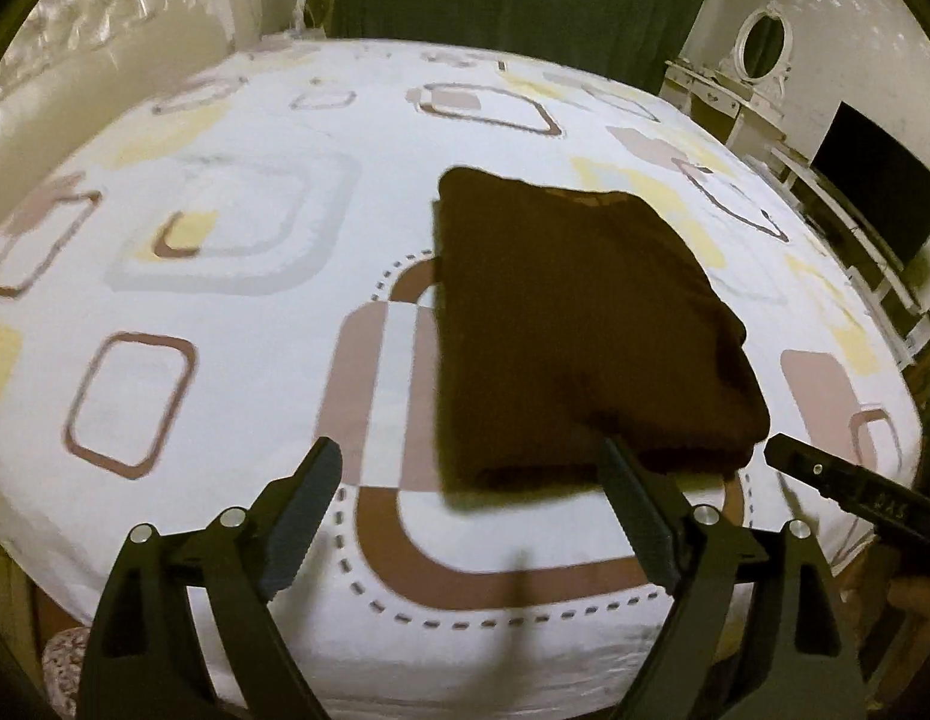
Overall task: Fold small clothes
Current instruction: 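Open both grippers and pull them back from the folded sweater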
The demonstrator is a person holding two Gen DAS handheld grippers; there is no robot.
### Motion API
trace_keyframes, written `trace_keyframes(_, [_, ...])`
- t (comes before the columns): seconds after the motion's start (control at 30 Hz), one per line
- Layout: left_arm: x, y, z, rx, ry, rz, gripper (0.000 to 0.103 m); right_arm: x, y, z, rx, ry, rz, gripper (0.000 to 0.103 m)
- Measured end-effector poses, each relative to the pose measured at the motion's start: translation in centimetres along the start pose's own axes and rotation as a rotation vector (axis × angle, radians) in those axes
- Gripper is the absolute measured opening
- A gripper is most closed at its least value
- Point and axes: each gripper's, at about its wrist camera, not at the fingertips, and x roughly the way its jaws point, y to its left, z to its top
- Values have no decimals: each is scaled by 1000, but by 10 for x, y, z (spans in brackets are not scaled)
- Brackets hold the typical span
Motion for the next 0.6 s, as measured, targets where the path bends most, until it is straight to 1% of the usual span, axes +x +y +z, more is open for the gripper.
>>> trace_keyframes(0.1, [-9,-2,-6,31,-18,28,86,-3,8,-10,-51,-20,-63,87])
trace_keyframes(0.27, [-22,1,-17,28,-26,59,86,-8,18,-22,-95,-53,-115,89])
trace_keyframes(0.33, [-26,3,-22,27,-28,60,86,-12,24,-26,-108,-77,-117,91])
trace_keyframes(0.5, [-31,5,-28,3,-29,51,86,-18,34,-29,-146,-97,-113,91])
trace_keyframes(0.6, [-32,1,-29,18,-32,55,86,-18,34,-32,-145,-101,-113,91])
